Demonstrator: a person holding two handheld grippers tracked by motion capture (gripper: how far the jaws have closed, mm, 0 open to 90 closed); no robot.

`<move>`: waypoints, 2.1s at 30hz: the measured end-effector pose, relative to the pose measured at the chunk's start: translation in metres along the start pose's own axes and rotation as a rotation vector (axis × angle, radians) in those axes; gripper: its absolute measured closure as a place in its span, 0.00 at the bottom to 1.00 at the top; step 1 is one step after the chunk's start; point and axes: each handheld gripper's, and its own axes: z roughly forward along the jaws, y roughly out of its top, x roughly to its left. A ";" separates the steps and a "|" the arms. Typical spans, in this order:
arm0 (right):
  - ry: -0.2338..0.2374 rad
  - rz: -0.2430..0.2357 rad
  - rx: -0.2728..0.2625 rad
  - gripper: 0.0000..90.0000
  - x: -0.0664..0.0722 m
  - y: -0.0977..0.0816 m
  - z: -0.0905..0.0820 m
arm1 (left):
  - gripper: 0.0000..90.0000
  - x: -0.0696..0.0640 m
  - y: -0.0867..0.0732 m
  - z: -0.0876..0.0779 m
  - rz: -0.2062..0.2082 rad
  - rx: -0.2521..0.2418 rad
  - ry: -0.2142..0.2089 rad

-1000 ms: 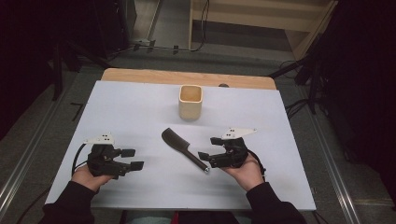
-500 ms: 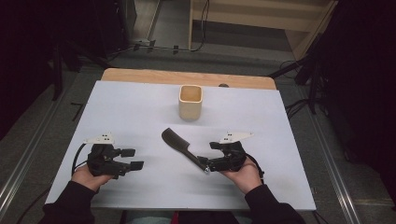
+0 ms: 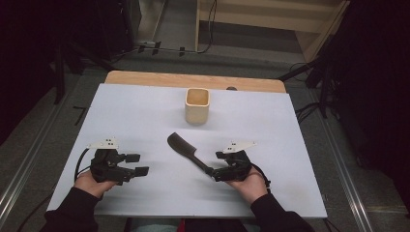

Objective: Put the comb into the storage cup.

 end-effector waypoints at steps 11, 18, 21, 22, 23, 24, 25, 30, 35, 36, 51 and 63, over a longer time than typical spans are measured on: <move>-0.005 0.000 0.022 0.26 0.001 -0.006 0.007 | 0.28 0.001 0.000 0.001 -0.002 0.003 0.003; -0.006 0.003 0.037 0.28 0.004 -0.011 0.012 | 0.28 0.001 0.000 0.001 -0.004 0.003 0.005; -0.013 -0.001 0.042 0.29 0.004 -0.012 0.013 | 0.28 0.001 0.000 0.001 -0.005 0.004 0.005; -0.015 -0.001 0.043 0.30 0.004 -0.013 0.014 | 0.28 0.001 0.000 0.001 -0.006 0.004 0.005; -0.015 0.000 0.045 0.30 0.005 -0.013 0.014 | 0.28 0.001 0.000 0.001 -0.007 0.005 0.005; -0.015 -0.002 0.047 0.32 0.005 -0.013 0.014 | 0.28 0.001 0.000 0.001 -0.008 0.005 0.006; -0.012 -0.005 0.051 0.33 0.005 -0.013 0.014 | 0.28 0.002 0.000 0.001 -0.007 0.006 0.006; -0.043 -0.026 0.064 0.40 0.009 -0.016 0.016 | 0.28 0.002 0.000 0.001 -0.007 0.008 0.006; -0.093 -0.028 0.060 0.51 0.014 -0.018 0.016 | 0.28 0.001 0.000 0.001 -0.007 0.007 0.007; -0.093 -0.039 0.057 0.53 0.013 -0.018 0.016 | 0.28 0.001 0.000 0.002 -0.007 0.008 0.007; -0.106 -0.086 0.059 0.76 0.015 -0.021 0.014 | 0.28 0.001 0.001 0.002 -0.013 0.007 0.006; -0.056 -0.096 0.074 0.78 0.009 -0.019 0.013 | 0.28 0.001 0.001 0.003 -0.032 0.018 0.004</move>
